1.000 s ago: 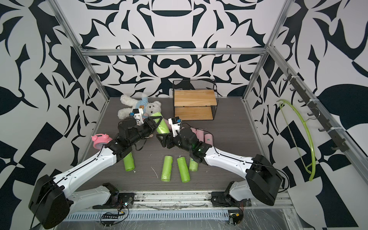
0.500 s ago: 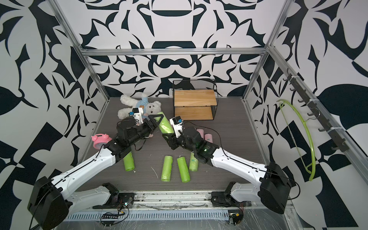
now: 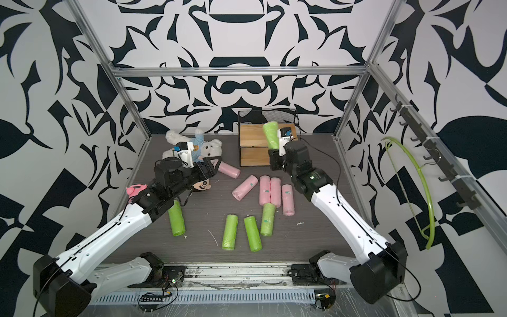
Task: Sort the rolls of trash bags by color and place them on the shelf
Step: Pick up the roll of trash bags from the center of the board, then place the roll of trash bags on the shelf.
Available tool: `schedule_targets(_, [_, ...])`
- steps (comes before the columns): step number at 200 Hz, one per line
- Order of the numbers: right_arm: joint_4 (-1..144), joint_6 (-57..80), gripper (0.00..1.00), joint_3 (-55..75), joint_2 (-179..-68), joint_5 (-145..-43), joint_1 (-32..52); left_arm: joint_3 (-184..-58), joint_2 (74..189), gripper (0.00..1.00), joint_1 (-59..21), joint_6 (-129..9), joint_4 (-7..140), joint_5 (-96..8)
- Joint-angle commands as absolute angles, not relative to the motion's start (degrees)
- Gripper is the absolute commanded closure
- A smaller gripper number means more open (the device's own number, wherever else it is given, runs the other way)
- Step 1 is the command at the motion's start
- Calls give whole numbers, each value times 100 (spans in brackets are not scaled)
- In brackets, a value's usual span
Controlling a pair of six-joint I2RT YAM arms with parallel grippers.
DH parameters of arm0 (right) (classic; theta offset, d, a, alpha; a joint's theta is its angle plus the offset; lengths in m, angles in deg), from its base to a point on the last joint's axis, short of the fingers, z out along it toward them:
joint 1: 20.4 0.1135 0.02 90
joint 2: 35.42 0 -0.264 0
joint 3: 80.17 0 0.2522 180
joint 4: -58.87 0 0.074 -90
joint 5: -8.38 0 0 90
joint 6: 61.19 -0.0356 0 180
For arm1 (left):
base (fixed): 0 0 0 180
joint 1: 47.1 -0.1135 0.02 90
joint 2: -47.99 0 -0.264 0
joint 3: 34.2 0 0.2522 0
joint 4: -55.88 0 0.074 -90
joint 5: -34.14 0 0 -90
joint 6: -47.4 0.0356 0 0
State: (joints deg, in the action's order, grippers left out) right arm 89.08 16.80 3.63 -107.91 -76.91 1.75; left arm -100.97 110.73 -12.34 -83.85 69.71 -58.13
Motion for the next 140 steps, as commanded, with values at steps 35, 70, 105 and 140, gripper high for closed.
schedule_targets(35, [9358,2639,65,1986,-12334,-6685,-252,-10324,11115,10,-1256,-7714,7464,-5864])
schedule_targets(70, [9502,2985,65,2710,-13233,-6201,-308,-10381,11180,10,-1256,-7605,7560,-5771])
schedule_targets(105, [9600,3253,65,3241,-13844,-5891,-352,-10425,11206,10,-1256,-7482,7631,-5754])
schedule_targets(140, [9760,3541,64,3532,-14197,-5554,-422,-10397,11246,10,-1256,-7442,7640,-5766])
